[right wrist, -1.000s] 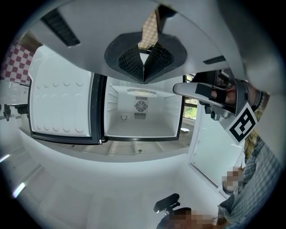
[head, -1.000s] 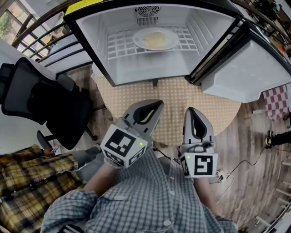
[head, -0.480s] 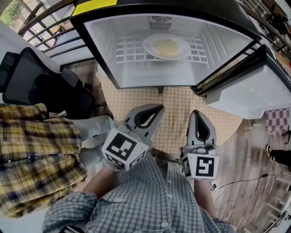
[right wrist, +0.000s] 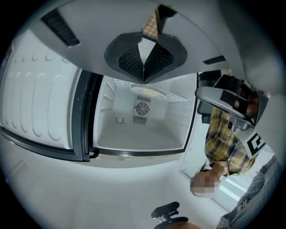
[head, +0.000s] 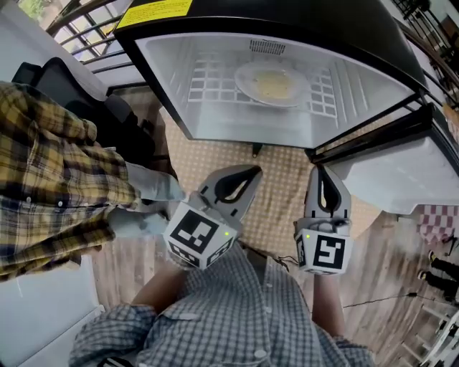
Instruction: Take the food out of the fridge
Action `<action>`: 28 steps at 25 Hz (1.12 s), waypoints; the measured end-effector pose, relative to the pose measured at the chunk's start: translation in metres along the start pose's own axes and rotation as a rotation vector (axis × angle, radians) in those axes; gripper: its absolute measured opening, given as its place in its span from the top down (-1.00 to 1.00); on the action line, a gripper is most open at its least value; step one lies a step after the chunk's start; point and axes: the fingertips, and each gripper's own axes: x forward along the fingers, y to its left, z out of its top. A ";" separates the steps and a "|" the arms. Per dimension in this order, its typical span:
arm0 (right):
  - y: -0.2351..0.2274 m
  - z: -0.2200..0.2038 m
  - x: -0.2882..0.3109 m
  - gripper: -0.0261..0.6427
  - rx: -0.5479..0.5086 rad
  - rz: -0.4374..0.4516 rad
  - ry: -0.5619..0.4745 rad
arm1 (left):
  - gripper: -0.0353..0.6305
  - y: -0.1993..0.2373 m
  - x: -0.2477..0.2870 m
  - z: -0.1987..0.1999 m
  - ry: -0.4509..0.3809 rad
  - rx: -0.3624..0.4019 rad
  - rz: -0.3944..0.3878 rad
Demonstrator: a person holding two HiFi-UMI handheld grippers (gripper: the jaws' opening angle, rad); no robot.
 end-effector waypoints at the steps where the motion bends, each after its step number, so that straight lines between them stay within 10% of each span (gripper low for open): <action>1: -0.003 0.002 0.005 0.89 -0.031 -0.002 -0.006 | 0.88 0.001 0.001 0.001 -0.003 0.000 0.011; 18: 0.033 0.012 0.098 0.89 -0.792 0.105 0.022 | 0.88 0.020 -0.011 0.006 -0.045 -0.038 0.177; 28: 0.043 0.003 0.130 0.78 -0.952 0.148 0.048 | 0.88 0.025 -0.020 0.002 -0.046 -0.054 0.222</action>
